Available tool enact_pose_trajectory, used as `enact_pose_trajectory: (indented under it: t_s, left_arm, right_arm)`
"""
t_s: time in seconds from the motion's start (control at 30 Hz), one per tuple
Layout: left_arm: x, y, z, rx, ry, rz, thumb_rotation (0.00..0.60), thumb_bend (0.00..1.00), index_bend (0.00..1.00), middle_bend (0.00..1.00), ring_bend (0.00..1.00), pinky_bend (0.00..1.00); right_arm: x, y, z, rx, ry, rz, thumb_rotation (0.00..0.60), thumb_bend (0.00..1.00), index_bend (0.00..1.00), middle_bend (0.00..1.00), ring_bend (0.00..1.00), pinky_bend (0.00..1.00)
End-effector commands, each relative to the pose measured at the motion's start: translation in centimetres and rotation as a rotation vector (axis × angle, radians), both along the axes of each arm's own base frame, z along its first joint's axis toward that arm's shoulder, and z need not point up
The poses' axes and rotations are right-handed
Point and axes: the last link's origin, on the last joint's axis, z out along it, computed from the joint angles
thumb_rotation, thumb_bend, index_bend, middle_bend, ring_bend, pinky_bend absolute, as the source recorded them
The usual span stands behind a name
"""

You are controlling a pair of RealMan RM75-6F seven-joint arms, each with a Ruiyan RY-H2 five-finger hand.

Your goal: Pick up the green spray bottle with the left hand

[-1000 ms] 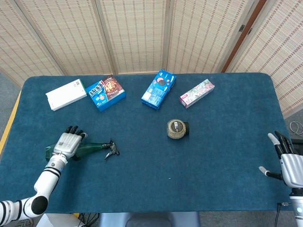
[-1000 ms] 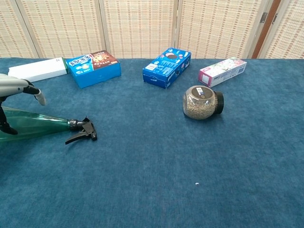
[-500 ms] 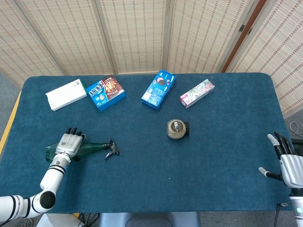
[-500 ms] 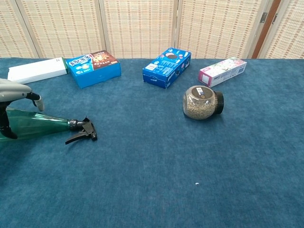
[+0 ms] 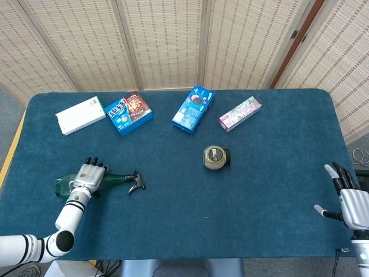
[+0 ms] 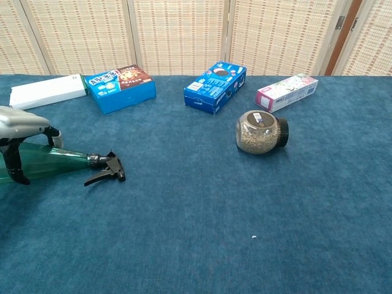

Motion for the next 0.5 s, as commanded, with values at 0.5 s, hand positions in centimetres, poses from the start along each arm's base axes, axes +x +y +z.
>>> enact_pose_trajectory:
  t_s: [0.5]
  left_arm:
    - [-0.22,0.18,-0.37,0.039,0.004,-0.012,0.600,0.00,0.49,0.43,0.08,0.00]
  right_arm:
    - [-0.16,0.02,-0.34,0.007,-0.005,-0.002,0.600,0.00,0.00,0.00,0.00,0.35]
